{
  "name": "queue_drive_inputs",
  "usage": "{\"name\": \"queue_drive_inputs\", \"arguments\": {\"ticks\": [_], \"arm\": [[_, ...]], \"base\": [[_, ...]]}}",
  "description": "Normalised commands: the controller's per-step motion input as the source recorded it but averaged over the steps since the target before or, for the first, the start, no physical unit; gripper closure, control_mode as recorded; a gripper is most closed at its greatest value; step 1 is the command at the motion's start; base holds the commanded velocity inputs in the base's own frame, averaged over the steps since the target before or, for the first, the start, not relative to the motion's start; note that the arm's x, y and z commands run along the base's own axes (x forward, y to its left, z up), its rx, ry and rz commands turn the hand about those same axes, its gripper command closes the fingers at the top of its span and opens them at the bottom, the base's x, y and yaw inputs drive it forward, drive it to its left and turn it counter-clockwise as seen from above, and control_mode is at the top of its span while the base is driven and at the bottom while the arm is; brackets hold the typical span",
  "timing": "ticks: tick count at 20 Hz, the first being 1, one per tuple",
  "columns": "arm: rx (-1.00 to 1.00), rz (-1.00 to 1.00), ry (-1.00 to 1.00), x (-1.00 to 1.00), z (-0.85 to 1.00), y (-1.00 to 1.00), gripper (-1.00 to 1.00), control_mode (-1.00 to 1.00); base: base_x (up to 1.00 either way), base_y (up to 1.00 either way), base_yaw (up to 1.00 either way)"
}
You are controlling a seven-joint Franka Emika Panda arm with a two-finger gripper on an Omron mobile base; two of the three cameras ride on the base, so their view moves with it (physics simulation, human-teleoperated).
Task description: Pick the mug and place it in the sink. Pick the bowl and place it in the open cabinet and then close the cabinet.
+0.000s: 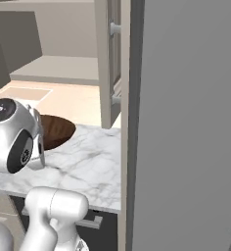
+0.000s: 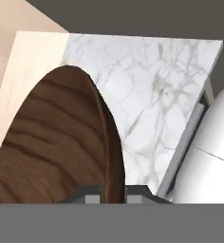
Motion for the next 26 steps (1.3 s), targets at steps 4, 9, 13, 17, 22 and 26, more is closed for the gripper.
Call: {"name": "queue_drive_inputs", "arguments": {"ticks": [4, 9, 13, 17, 22, 26], "arm": [[0.02, 0.00, -0.07, -0.73, 0.19, -0.23, 1.00, -1.00], [0.00, 0.00, -0.24, -0.68, 0.37, -0.18, 1.00, -1.00], [0.00, 0.00, -0.27, -0.51, 0.45, -0.02, 1.00, -1.00], [0.00, -0.01, -0.19, -0.32, 0.43, -0.07, 1.00, -1.00], [0.03, -0.03, -0.01, -0.09, 0.46, -0.10, 1.00, -1.00], [0.00, -0.06, 0.00, 0.00, 0.34, -0.02, 1.00, -1.00]], "base": [[0.00, 0.00, 0.00], [0.00, 0.00, 0.00], [0.00, 0.00, 0.00], [0.00, 0.00, 0.00], [0.00, 0.00, 0.00], [0.00, 0.00, 0.00]]}}
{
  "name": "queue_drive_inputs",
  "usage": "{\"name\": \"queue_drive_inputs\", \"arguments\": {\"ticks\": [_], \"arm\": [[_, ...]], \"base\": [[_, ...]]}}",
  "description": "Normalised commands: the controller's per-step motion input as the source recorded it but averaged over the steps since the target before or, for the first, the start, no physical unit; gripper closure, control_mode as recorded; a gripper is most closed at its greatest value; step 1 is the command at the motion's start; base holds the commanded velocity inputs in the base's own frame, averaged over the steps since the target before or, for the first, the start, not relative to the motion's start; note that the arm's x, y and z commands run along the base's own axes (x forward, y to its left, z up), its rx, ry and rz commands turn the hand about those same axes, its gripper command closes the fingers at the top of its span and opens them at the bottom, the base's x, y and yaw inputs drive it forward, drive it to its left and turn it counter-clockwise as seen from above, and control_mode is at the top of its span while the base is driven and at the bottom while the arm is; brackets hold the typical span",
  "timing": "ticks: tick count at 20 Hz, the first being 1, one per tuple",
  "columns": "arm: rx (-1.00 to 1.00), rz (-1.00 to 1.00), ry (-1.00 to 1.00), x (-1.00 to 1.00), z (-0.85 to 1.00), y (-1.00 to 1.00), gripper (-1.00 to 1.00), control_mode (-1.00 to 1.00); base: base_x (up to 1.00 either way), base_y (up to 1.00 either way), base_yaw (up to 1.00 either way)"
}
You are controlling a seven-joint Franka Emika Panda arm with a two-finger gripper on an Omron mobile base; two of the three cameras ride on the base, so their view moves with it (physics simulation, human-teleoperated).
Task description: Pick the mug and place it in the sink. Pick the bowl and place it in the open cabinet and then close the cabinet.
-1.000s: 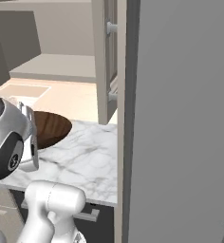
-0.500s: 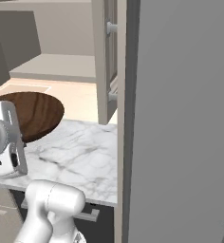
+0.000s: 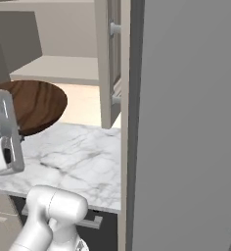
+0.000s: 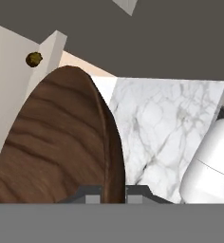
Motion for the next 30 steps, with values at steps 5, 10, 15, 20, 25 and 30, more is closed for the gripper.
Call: {"name": "queue_drive_inputs", "arguments": {"ticks": [5, 10, 15, 20, 25, 30], "arm": [[0.00, -0.08, 0.00, 0.02, 0.17, 0.00, 1.00, -1.00], [-0.01, -0.02, -0.08, 0.14, 0.02, 0.00, 1.00, -1.00], [0.00, 0.00, -0.13, 0.16, 0.00, 0.00, 1.00, -1.00], [0.00, 0.00, -0.11, 0.29, 0.01, 0.00, 1.00, -1.00], [0.00, -0.02, -0.01, 0.38, 0.09, 0.00, 1.00, -1.00], [0.00, -0.05, 0.05, 0.51, 0.15, 0.00, 1.00, -1.00]], "base": [[0.00, 0.00, 0.00], [0.00, 0.00, 0.00], [0.00, 0.00, 0.00], [0.00, 0.00, 0.00], [0.00, 0.00, 0.00], [0.00, 0.00, 0.00]]}}
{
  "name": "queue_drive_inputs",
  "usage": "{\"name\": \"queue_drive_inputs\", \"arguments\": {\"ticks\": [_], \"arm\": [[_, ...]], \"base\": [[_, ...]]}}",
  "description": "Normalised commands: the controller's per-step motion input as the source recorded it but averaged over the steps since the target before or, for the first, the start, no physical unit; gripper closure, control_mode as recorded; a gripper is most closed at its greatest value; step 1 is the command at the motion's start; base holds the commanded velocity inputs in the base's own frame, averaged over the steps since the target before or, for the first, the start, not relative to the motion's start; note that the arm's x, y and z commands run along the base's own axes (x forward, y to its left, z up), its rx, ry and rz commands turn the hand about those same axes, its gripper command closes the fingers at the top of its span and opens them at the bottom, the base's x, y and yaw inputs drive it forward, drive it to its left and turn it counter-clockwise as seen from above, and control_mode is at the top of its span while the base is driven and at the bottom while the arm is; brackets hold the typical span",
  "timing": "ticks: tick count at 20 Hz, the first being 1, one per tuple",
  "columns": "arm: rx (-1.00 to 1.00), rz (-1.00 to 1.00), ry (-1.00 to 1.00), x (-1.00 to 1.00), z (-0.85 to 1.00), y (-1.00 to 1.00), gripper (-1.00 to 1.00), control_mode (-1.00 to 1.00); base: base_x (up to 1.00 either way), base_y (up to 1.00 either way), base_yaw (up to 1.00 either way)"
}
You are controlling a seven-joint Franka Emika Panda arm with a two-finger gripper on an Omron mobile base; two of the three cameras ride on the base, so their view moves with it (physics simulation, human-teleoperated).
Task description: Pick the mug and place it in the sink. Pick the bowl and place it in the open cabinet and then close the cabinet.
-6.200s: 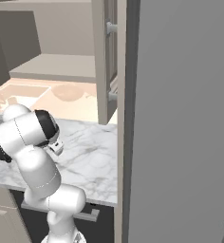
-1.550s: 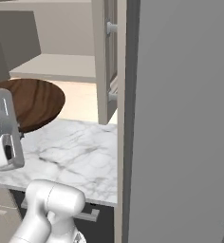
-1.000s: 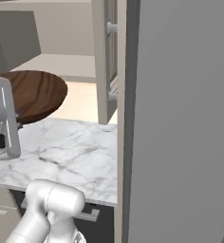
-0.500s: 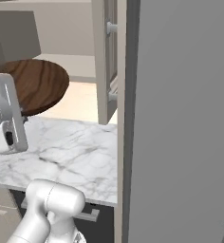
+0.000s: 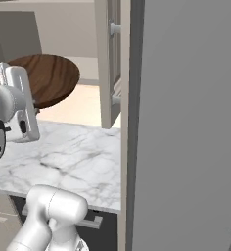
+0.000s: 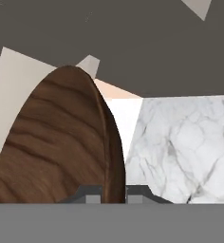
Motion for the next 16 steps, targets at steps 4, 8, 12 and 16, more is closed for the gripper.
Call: {"name": "queue_drive_inputs", "arguments": {"ticks": [4, 8, 12, 16], "arm": [[0.00, -0.05, 0.00, 0.46, 0.18, 0.00, 1.00, -1.00], [-0.01, -0.02, 0.00, 0.47, 0.07, 0.00, 1.00, -1.00], [-0.01, 0.00, 0.00, 0.48, 0.04, 0.00, 1.00, -1.00], [-0.01, 0.00, 0.00, 0.51, 0.00, 0.04, 1.00, -1.00]], "base": [[0.00, 0.00, 0.00], [0.00, 0.00, 0.00], [0.00, 0.00, 0.00], [0.00, 0.00, 0.00]]}}
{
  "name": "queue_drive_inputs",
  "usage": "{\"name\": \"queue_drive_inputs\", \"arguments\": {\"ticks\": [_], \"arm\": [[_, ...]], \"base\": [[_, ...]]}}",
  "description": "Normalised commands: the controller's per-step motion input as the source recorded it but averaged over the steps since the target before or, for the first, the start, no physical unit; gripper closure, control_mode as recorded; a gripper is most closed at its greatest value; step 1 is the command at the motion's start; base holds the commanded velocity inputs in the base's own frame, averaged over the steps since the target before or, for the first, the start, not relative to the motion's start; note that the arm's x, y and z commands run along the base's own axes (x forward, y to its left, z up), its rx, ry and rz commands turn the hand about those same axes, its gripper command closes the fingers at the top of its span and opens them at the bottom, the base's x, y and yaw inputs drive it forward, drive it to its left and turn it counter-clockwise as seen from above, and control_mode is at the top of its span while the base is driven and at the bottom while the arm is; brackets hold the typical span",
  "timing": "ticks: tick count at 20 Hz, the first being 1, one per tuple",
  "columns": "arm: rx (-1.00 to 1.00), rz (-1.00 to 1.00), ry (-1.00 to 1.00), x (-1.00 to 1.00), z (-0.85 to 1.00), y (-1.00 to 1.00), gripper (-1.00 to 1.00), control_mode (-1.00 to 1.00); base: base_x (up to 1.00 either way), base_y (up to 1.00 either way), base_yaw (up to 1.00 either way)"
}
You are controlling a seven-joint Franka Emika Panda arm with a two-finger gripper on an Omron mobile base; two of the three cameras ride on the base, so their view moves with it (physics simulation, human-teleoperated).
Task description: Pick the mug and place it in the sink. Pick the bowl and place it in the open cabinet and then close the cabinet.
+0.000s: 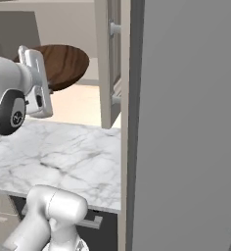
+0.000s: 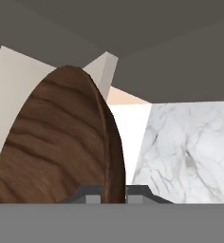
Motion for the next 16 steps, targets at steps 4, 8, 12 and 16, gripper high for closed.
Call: {"name": "queue_drive_inputs", "arguments": {"ticks": [4, 8, 12, 16], "arm": [[0.00, 0.00, 0.00, 0.48, 0.00, 0.00, 1.00, -1.00], [-0.03, 0.00, 0.00, 0.54, 0.00, 0.18, 1.00, -1.00], [-0.04, 0.00, 0.00, 0.54, 0.00, 0.17, 1.00, -1.00], [-0.05, 0.00, 0.00, 0.57, 0.00, 0.21, 1.00, -1.00]], "base": [[0.00, 0.00, 0.00], [0.00, 0.00, 0.00], [0.00, 0.00, 0.00], [0.00, 0.00, 0.00]]}}
